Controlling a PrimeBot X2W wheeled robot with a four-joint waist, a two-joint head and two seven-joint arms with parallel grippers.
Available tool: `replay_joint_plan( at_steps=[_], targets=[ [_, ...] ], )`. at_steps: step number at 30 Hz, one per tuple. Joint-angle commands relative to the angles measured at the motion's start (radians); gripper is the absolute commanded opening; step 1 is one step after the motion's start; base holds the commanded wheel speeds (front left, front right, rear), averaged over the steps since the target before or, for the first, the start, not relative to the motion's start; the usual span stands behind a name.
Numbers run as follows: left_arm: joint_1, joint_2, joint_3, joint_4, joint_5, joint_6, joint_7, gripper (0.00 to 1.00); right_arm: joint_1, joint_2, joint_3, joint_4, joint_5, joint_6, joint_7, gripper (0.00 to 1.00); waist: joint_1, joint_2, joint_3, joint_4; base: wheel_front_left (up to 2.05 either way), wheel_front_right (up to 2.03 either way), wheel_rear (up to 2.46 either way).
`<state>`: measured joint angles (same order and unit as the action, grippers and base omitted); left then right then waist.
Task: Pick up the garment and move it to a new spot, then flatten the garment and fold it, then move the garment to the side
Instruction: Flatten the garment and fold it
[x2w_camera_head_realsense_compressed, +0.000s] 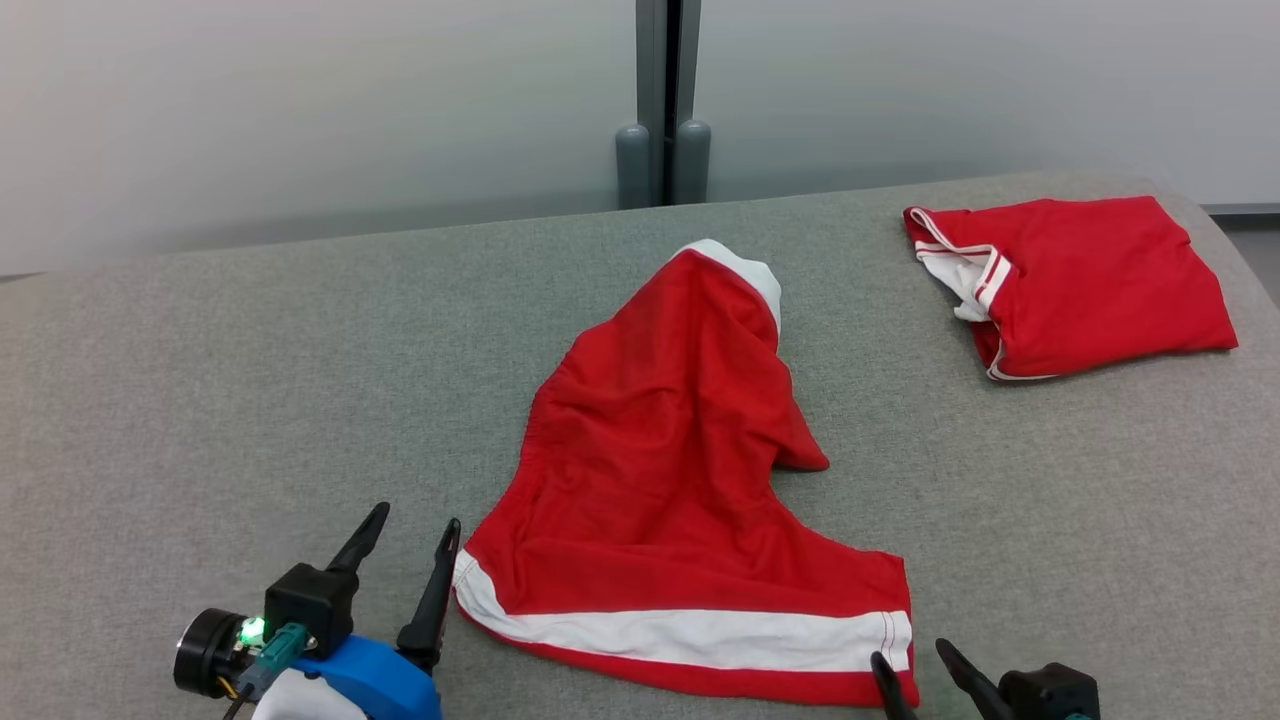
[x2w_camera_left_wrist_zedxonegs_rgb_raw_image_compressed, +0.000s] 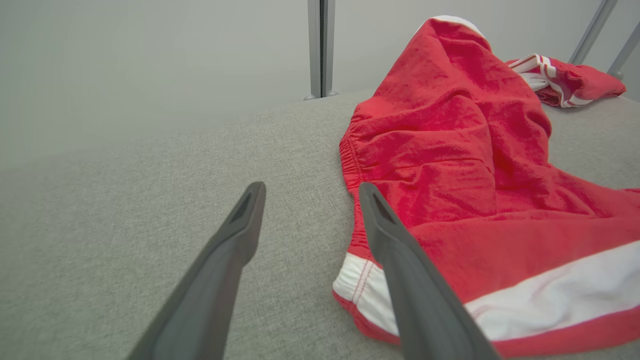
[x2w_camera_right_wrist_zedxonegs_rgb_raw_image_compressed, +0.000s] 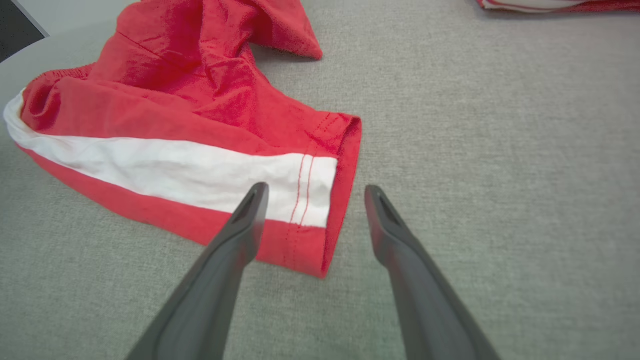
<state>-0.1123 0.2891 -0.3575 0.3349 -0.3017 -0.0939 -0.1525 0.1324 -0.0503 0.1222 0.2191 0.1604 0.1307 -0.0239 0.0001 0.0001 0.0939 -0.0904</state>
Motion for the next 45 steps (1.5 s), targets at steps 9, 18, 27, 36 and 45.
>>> replay_joint_plan(
  at_steps=[9,18,27,36,45],
  targets=[
    [-0.059,0.024,-0.091,0.105,-0.02,-0.03,0.012,1.0,-0.102,0.0,0.05,0.137,0.017,0.0,-0.056,1.0,-0.0001,-0.0001,0.022,-0.007,0.0,0.0,0.0],
    [-0.098,0.059,-0.201,0.143,-0.078,-0.039,0.033,1.0,-0.177,-0.007,0.096,0.246,0.04,0.0,-0.089,1.0,-0.0001,-0.0001,0.031,0.006,0.0,0.0,0.0],
    [-0.172,0.1,-0.325,0.183,-0.14,-0.037,0.048,1.0,-0.22,-0.017,0.148,0.304,0.071,0.0,-0.118,1.0,-0.0001,-0.0001,0.033,0.004,0.0,0.0,0.0],
    [-0.245,0.127,-0.441,0.234,-0.207,-0.037,0.059,1.0,-0.251,-0.02,0.193,0.344,0.094,0.0,-0.135,1.0,-0.0001,-0.0001,0.039,-0.016,0.0,0.0,0.0],
    [-0.276,0.119,-0.532,0.271,-0.271,-0.036,0.025,0.0,-0.273,-0.016,0.229,0.367,0.13,0.0,-0.177,0.0,-0.0001,-0.0001,0.029,-0.02,0.0,0.0,0.0]
  ],
)
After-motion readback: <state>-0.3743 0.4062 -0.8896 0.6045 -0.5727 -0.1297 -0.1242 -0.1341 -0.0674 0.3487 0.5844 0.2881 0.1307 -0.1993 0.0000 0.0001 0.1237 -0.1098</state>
